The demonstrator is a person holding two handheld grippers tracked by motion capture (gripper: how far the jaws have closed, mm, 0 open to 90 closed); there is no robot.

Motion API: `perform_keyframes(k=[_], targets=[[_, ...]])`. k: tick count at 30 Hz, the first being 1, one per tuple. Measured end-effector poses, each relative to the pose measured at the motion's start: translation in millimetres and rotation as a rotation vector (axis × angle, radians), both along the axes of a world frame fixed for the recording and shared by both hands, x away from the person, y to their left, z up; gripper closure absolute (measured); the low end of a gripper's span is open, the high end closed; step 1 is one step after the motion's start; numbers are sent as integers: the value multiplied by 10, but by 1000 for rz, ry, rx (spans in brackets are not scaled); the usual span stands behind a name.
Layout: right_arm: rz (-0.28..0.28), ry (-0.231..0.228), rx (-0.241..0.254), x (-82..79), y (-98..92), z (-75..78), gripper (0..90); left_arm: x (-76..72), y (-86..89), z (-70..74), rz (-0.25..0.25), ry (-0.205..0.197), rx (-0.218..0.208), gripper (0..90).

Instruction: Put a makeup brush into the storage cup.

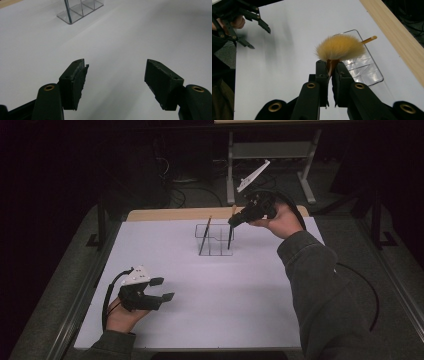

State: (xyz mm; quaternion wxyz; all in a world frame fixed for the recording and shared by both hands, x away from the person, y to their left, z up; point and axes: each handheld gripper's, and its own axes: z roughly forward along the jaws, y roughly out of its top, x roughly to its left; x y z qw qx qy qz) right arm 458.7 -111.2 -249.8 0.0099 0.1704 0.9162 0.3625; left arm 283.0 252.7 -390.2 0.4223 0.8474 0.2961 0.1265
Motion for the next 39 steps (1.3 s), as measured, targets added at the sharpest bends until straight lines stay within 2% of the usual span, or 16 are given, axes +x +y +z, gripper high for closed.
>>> perform_keyframes(k=[5,9,25,39], targets=[[-8,-14,-1,67,33,41,829,-5,-15,4,-10,-8,-1,326],[-18,-10,-5,121,66,42,829,-12,-27,-4,0,3,-11,323],[-42,-23,-11,353,210,112,829,2,3,10,1,-13,-16,318],[-67,-25,-21,518,340,63,829,0,4,16,4,-17,-21,310]])
